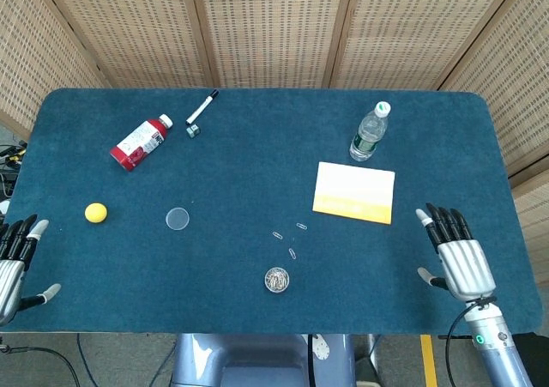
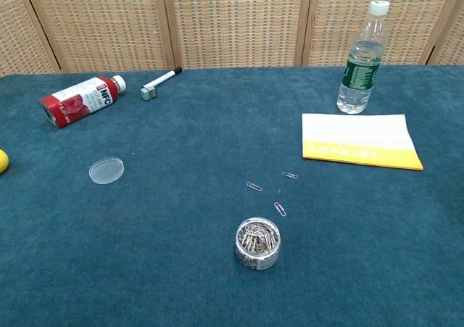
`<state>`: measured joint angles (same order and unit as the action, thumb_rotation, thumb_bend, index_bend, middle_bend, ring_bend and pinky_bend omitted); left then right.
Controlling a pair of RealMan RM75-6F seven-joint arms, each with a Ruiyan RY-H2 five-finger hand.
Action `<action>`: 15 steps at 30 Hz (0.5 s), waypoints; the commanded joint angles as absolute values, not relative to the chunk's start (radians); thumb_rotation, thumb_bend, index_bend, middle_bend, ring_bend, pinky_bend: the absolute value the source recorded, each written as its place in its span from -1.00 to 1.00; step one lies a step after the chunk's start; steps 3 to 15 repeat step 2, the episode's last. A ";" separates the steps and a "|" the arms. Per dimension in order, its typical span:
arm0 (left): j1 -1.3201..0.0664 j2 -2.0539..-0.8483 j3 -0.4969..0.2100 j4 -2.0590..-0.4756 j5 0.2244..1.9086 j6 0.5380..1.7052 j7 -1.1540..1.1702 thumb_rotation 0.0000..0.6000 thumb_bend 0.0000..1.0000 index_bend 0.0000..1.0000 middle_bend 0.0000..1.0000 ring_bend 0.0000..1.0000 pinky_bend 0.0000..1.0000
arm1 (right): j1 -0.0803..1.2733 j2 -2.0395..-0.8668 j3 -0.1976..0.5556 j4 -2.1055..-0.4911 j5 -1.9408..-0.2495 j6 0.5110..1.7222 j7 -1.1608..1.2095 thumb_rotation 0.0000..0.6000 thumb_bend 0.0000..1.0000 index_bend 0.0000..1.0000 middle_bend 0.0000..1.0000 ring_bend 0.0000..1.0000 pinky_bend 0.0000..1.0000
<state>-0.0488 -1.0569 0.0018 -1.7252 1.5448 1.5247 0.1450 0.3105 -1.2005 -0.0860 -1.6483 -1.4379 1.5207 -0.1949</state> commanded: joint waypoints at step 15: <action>-0.044 -1.057 0.003 -1.726 1.551 1.533 0.144 1.00 -1.00 -1.00 -1.00 -1.00 -1.00 | 0.282 -1.197 -0.079 -1.634 -1.455 1.539 -0.173 1.00 -1.00 -1.00 -1.00 -1.00 -1.00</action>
